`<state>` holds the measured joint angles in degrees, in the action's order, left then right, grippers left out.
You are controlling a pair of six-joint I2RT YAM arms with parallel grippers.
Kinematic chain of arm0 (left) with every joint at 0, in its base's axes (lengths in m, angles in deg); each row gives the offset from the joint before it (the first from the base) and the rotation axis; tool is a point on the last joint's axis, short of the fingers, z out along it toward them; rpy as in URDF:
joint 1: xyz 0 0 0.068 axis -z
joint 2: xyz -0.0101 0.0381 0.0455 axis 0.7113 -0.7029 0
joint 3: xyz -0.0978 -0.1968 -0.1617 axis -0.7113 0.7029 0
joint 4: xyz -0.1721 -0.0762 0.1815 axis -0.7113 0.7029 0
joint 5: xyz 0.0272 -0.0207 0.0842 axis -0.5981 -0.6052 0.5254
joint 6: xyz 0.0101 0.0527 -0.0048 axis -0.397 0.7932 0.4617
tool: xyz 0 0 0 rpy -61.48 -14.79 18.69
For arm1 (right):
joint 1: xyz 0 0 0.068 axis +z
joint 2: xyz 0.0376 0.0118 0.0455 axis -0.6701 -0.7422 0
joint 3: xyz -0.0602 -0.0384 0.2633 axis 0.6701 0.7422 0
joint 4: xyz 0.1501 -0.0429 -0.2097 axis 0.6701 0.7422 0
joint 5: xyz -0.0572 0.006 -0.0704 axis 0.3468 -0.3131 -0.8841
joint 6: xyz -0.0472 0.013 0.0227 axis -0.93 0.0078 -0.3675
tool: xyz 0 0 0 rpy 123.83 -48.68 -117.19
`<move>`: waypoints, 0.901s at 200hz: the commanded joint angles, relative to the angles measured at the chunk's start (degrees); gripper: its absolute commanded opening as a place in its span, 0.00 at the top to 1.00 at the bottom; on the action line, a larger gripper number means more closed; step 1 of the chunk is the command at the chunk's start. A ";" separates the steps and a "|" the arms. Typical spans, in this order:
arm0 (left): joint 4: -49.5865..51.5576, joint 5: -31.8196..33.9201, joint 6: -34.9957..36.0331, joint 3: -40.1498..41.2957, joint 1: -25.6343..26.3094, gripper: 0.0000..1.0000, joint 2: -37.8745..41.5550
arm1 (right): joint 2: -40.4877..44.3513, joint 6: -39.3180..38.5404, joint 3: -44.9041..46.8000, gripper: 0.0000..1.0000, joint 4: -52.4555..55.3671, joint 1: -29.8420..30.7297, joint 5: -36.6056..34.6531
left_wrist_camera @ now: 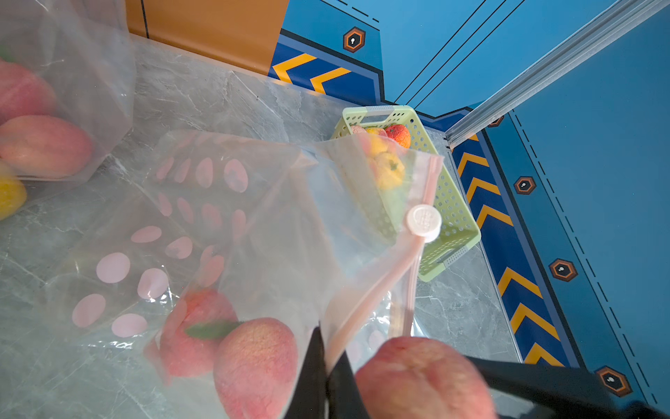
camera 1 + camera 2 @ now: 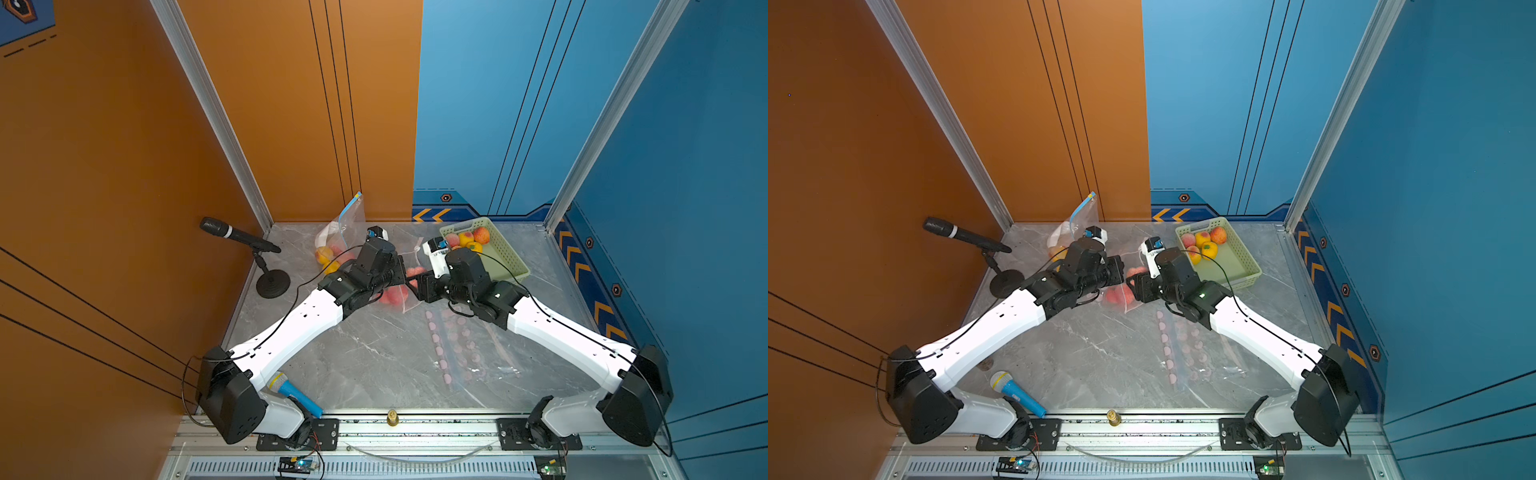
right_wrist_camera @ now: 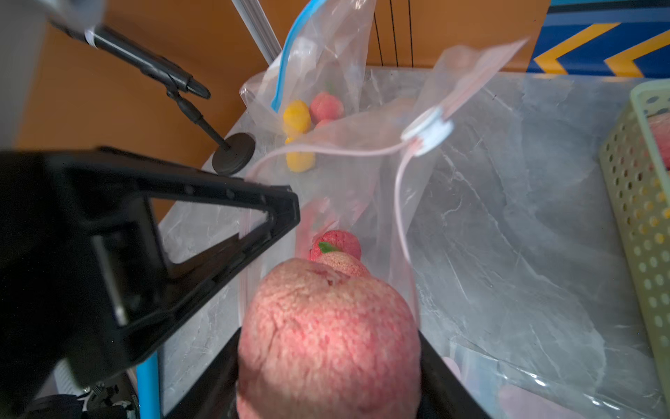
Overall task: Place the peach in a zip-top bag and seal the zipper
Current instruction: Place the peach in the zipper food storage bag.
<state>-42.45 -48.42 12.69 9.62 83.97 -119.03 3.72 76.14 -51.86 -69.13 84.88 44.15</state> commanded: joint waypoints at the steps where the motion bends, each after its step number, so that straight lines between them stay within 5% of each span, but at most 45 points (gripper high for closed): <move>1: -0.74 -1.30 0.54 -1.39 -0.06 1.00 0.66 | -2.11 -1.61 -2.65 0.53 0.44 0.26 -2.18; 68: 0.21 -2.75 0.46 -1.21 0.76 1.00 1.84 | -7.61 2.15 -5.61 0.52 0.04 -1.18 -8.53; 134: -0.14 -4.15 0.09 -2.24 1.01 1.00 2.58 | -12.21 3.20 -10.63 0.23 2.27 -1.23 -7.59; 180: 0.14 -3.74 0.33 -2.27 0.06 1.00 3.03 | -10.31 2.67 -9.90 0.16 3.20 -1.06 -7.61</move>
<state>-41.55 -50.76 12.67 9.41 84.49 -117.61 -8.20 79.09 -60.67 -67.73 83.27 36.46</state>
